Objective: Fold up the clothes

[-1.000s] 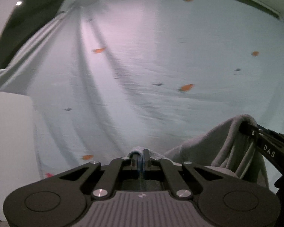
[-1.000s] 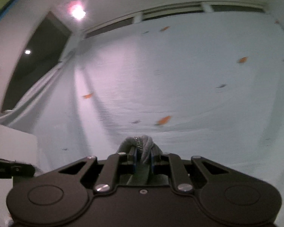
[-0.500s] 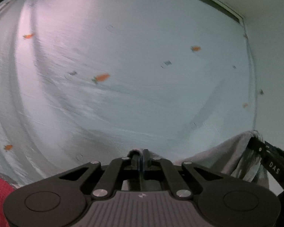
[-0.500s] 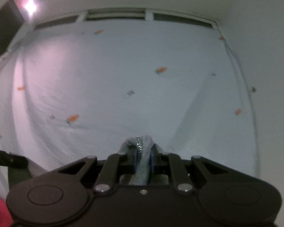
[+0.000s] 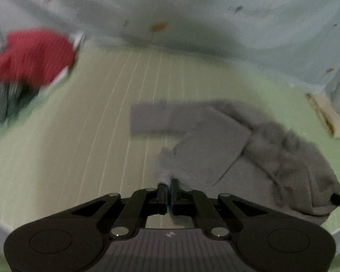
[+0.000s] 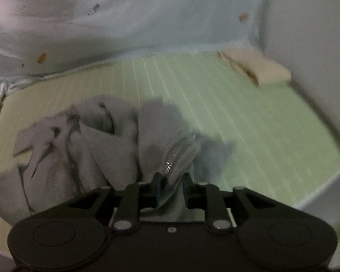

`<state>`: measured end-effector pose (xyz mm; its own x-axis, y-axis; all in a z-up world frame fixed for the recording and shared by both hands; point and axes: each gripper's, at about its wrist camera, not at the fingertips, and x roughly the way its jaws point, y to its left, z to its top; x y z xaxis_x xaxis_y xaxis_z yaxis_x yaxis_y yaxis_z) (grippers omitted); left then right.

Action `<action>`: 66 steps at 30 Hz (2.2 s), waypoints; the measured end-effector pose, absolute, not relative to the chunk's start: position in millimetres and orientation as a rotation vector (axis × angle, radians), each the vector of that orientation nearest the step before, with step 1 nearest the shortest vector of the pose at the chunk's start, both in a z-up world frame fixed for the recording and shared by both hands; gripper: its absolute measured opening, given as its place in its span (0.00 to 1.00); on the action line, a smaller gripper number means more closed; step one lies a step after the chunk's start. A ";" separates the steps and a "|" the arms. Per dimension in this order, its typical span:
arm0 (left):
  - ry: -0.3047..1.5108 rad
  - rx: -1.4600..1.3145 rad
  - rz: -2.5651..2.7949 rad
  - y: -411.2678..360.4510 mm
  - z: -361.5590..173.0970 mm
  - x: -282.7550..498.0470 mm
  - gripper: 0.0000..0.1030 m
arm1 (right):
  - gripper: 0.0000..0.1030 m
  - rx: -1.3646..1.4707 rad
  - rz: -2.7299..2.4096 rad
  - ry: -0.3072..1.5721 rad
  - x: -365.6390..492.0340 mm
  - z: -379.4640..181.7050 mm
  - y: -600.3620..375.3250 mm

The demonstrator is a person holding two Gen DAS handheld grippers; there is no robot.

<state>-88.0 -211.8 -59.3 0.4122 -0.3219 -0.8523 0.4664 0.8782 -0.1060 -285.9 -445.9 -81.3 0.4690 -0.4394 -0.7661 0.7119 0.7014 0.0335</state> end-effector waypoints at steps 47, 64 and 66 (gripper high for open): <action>1.263 0.067 -0.232 -291.7 -163.7 40.2 0.02 | 0.12 0.337 -0.129 0.947 -36.7 -147.3 -581.4; 0.799 0.120 0.122 -256.6 -73.3 180.3 0.07 | 0.15 0.144 -0.711 0.534 -46.3 -35.1 -733.8; 0.830 0.094 0.107 -262.1 -79.5 178.5 0.10 | 0.39 0.178 -0.768 0.543 -57.1 -38.4 -741.0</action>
